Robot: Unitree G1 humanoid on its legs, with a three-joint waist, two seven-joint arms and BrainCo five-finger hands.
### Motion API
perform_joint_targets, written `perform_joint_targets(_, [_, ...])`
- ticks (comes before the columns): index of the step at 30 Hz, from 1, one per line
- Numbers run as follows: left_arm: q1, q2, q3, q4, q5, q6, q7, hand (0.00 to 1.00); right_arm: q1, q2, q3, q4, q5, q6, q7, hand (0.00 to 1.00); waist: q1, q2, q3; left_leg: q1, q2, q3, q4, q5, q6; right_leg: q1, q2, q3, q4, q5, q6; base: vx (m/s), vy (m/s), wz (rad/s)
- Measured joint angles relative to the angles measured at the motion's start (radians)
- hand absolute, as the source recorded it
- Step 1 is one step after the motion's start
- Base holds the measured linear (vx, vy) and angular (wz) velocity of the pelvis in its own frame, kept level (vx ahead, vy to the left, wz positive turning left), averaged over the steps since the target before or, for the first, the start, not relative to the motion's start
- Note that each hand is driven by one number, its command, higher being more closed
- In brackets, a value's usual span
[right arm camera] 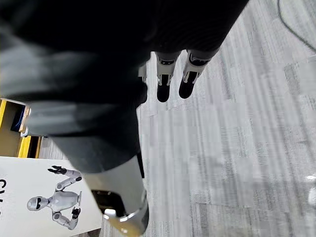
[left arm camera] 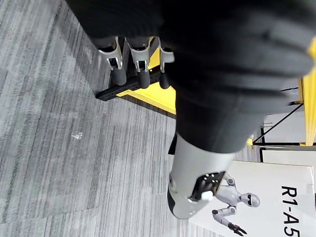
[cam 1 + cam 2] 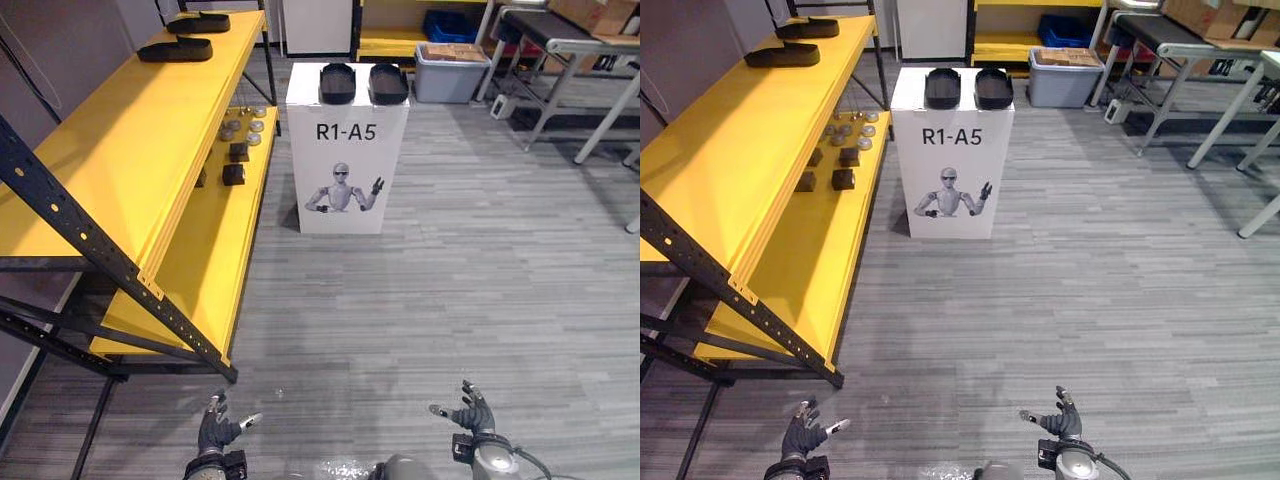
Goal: Walk over and take plastic housings, then place them on the shelf
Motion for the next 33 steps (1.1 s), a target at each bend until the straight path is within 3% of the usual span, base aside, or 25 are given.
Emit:
perform_joint_targets(2, [-0.034, 0.007, -0.01, 0.001, -0.001, 0.0, 0.004, 0.0, -0.021, -0.001, 0.0, 0.001, 0.003, 0.001, -0.003, 0.0, -0.004, 0.004, 0.022, 0.042, 0.033, -0.017, -0.016, -0.01, -0.023, -0.034, 0.025, -0.002, -0.172, 0.056, -0.023, 0.41, -0.119, 0.32])
perform_joint_targets(4, [-0.079, 0.013, -0.026, 0.002, -0.002, 0.0, 0.007, 0.0, -0.027, -0.003, 0.0, 0.001, 0.003, 0.002, -0.007, 0.0, -0.012, -0.005, 0.029, 0.101, 0.064, -0.057, -0.07, -0.021, -0.07, -0.048, 0.045, 0.004, -0.327, 0.232, -0.022, 0.59, -0.238, 0.63])
perform_joint_targets(5, [-0.087, 0.018, -0.03, 0.002, -0.002, -0.001, 0.007, 0.0, -0.029, -0.007, 0.001, 0.001, 0.003, 0.003, -0.008, 0.0, -0.018, -0.012, 0.024, 0.118, 0.08, -0.076, -0.075, -0.031, -0.089, -0.043, 0.048, 0.002, -0.324, 0.327, -0.058, 0.62, -0.323, 0.56])
perform_joint_targets(6, [-0.101, 0.008, -0.037, 0.011, -0.001, -0.001, 0.006, 0.0, -0.046, -0.018, 0.002, 0.003, 0.003, 0.005, -0.009, 0.0, -0.017, 0.009, 0.027, 0.123, 0.11, -0.083, -0.069, -0.034, -0.105, -0.055, 0.069, -0.01, -0.273, 0.325, -0.104, 0.63, -0.351, 0.23])
perform_joint_targets(8, [-0.115, -0.001, -0.056, 0.03, 0.0, -0.001, 0.005, 0.0, -0.081, -0.02, 0.001, 0.002, 0.003, 0.006, -0.01, 0.0, -0.027, 0.022, 0.029, 0.083, 0.151, -0.097, 0.054, 0.01, -0.176, -0.057, 0.084, -0.032, -0.177, 0.22, -0.14, 0.73, -0.408, 0.09])
perform_joint_targets(9, [-0.115, -0.011, -0.063, 0.041, 0.0, -0.001, 0.004, 0.0, -0.084, -0.022, 0.005, 0.002, 0.003, 0.005, -0.011, 0.0, -0.026, 0.029, 0.028, 0.021, 0.173, -0.096, 0.244, 0.059, -0.178, 0.0, 0.107, -0.042, -0.193, 0.181, -0.149, 0.6, -0.319, 0.17])
perform_joint_targets(11, [-0.107, -0.02, -0.066, 0.042, 0.0, -0.001, 0.002, 0.0, -0.082, -0.026, 0.035, 0.002, 0.003, 0.005, -0.014, 0.0, -0.021, 0.037, 0.029, -0.101, 0.236, -0.083, 0.557, 0.164, -0.14, 0.121, 0.155, -0.051, -0.292, 0.171, -0.159, 0.47, -0.24, 0.09])
perform_joint_targets(12, [-0.1, -0.02, -0.065, 0.043, 0.0, 0.0, -0.003, 0.0, -0.082, -0.023, 0.048, 0.002, 0.004, 0.004, -0.015, 0.0, -0.008, 0.036, 0.032, -0.184, 0.28, -0.058, 0.782, 0.15, -0.133, 0.22, 0.192, -0.043, -0.369, 0.17, -0.166, 0.65, -0.305, -0.1])
perform_joint_targets(13, [-0.094, -0.022, -0.065, 0.044, 0.0, 0.002, -0.005, 0.0, -0.082, -0.022, 0.061, 0.003, 0.014, 0.004, -0.018, 0.0, 0.01, 0.033, 0.041, -0.257, 0.284, -0.044, 0.917, 0.123, -0.107, 0.309, 0.212, -0.025, -0.425, 0.163, -0.176, 0.63, -0.272, -0.2])
perform_joint_targets(15, [-0.085, -0.023, -0.064, 0.039, -0.001, 0.002, -0.007, 0.0, -0.091, -0.019, 0.063, 0.005, 0.03, 0.004, -0.022, 0.0, 0.035, 0.022, 0.048, -0.376, 0.245, -0.022, 0.926, 0.083, -0.114, 0.393, 0.214, 0.004, -0.487, 0.155, -0.181, 0.47, -0.131, -0.35])
perform_joint_targets(17, [-0.078, -0.026, -0.057, 0.035, -0.001, 0.002, -0.01, 0.0, -0.113, -0.021, 0.062, 0.016, 0.031, 0.004, -0.022, 0.0, 0.062, 0.017, 0.068, -0.477, 0.176, -0.004, 0.763, 0.05, -0.104, 0.451, 0.205, 0.034, -0.527, 0.141, -0.18, 0.49, -0.033, -0.42])
perform_joint_targets(18, [-0.072, -0.029, -0.05, 0.035, -0.001, 0.003, -0.01, 0.0, -0.118, -0.021, 0.062, 0.025, 0.032, 0.004, -0.022, 0.0, 0.075, 0.017, 0.075, -0.502, 0.114, -0.014, 0.553, 0.05, -0.105, 0.481, 0.187, 0.051, -0.53, 0.117, -0.166, 0.35, 0.036, -0.33])
perform_joint_targets(19, [-0.064, -0.035, -0.045, 0.033, -0.001, 0.003, -0.011, 0.0, -0.118, -0.024, 0.064, 0.03, 0.032, 0.004, -0.022, 0.0, 0.083, 0.009, 0.08, -0.506, 0.088, -0.018, 0.429, 0.064, -0.11, 0.495, 0.18, 0.062, -0.53, 0.102, -0.158, 0.45, 0.074, -0.42])
perform_joint_targets(20, [-0.046, -0.045, -0.035, 0.028, -0.001, 0.003, -0.011, 0.0, -0.12, -0.025, 0.061, 0.041, 0.032, 0.004, -0.022, 0.0, 0.091, 0.013, 0.083, -0.507, 0.05, -0.038, 0.213, 0.126, -0.12, 0.531, 0.173, 0.08, -0.533, 0.073, -0.143, 0.49, 0.111, -0.49])
perform_joint_targets(21, [-0.034, -0.053, -0.023, 0.024, -0.001, 0.004, -0.008, 0.0, -0.119, -0.022, 0.061, 0.048, 0.032, 0.004, -0.023, 0.0, 0.106, 0.013, 0.083, -0.49, 0.032, -0.057, 0.043, 0.232, -0.117, 0.568, 0.169, 0.101, -0.545, 0.045, -0.128, 0.5, 0.127, -0.55])
perform_joint_targets(22, [-0.032, -0.052, -0.019, 0.024, -0.001, 0.004, -0.007, 0.0, -0.119, -0.019, 0.063, 0.05, 0.031, 0.004, -0.023, 0.0, 0.119, 0.012, 0.082, -0.477, 0.03, -0.054, 0.03, 0.296, -0.119, 0.584, 0.161, 0.119, -0.548, 0.033, -0.12, 0.55, 0.152, -0.62])
perform_joint_targets(23, [-0.029, -0.052, -0.015, 0.024, -0.002, 0.004, -0.003, 0.0, -0.12, -0.009, 0.067, 0.05, 0.031, 0.004, -0.023, 0.0, 0.126, -0.015, 0.078, -0.467, 0.002, -0.05, 0.042, 0.363, -0.077, 0.601, 0.135, 0.14, -0.541, 0.0, -0.105, 0.57, 0.15, -0.42])
perform_joint_targets(25, [-0.041, -0.06, -0.008, 0.025, -0.002, 0.008, -0.002, 0.0, -0.115, -0.005, 0.067, 0.055, 0.029, 0.004, -0.022, 0.0, 0.121, -0.038, 0.075, -0.476, -0.023, -0.036, 0.115, 0.317, -0.012, 0.56, 0.092, 0.144, -0.39, -0.054, -0.06, 0.6, 0.152, -0.24])
perform_joint_targets(26, [-0.039, -0.06, -0.02, 0.031, -0.002, 0.009, -0.003, 0.0, -0.112, 0.006, 0.066, 0.062, 0.029, 0.004, -0.022, 0.0, 0.113, -0.038, 0.076, -0.442, -0.025, -0.028, 0.134, 0.268, -0.005, 0.473, 0.067, 0.149, -0.148, -0.067, -0.036, 0.57, 0.175, -0.28])
perform_joint_targets(27, [-0.04, -0.047, -0.03, 0.045, -0.002, 0.011, -0.002, 0.0, -0.109, 0.025, 0.069, 0.073, 0.028, 0.004, -0.021, 0.0, 0.103, -0.053, 0.082, -0.377, -0.037, -0.014, 0.134, 0.227, 0.004, 0.356, 0.027, 0.165, 0.168, -0.019, 0.042, 0.56, 0.18, -0.23])
perform_joint_targets(28, [-0.041, -0.04, -0.033, 0.047, -0.002, 0.014, -0.002, 0.0, -0.105, 0.03, 0.072, 0.081, 0.027, 0.004, -0.02, 0.0, 0.095, -0.06, 0.085, -0.342, -0.047, -0.013, 0.138, 0.205, 0.009, 0.311, 0.006, 0.164, 0.313, -0.007, 0.061, 0.49, 0.139, -0.01])
perform_joint_targets(29, [-0.043, -0.023, -0.051, 0.045, -0.003, 0.018, 0.0, 0.0, -0.081, 0.038, 0.078, 0.082, 0.024, 0.004, -0.019, 0.0, 0.078, -0.064, 0.087, -0.271, -0.06, -0.02, 0.144, 0.165, 0.026, 0.246, -0.025, 0.15, 0.498, -0.01, 0.049, 0.51, 0.105, 0.23])
perform_joint_targets(31, [-0.043, -0.01, -0.062, 0.036, -0.015, 0.017, 0.004, 0.0, -0.057, 0.048, 0.09, 0.08, 0.024, 0.005, -0.019, 0.0, 0.054, -0.062, 0.083, -0.176, -0.062, -0.038, 0.128, 0.118, 0.04, 0.169, -0.052, 0.095, 0.544, -0.022, 0.021, 0.49, 0.072, 0.24])
perform_joint_targets(33, [-0.055, 0.001, -0.057, 0.02, -0.024, 0.015, 0.005, 0.0, -0.047, 0.052, 0.111, 0.08, 0.024, 0.004, -0.013, 0.0, 0.05, -0.065, 0.074, -0.098, -0.053, -0.053, 0.082, 0.084, 0.034, 0.052, -0.061, 0.036, 0.379, -0.026, 0.015, 0.45, 0.007, 0.15])
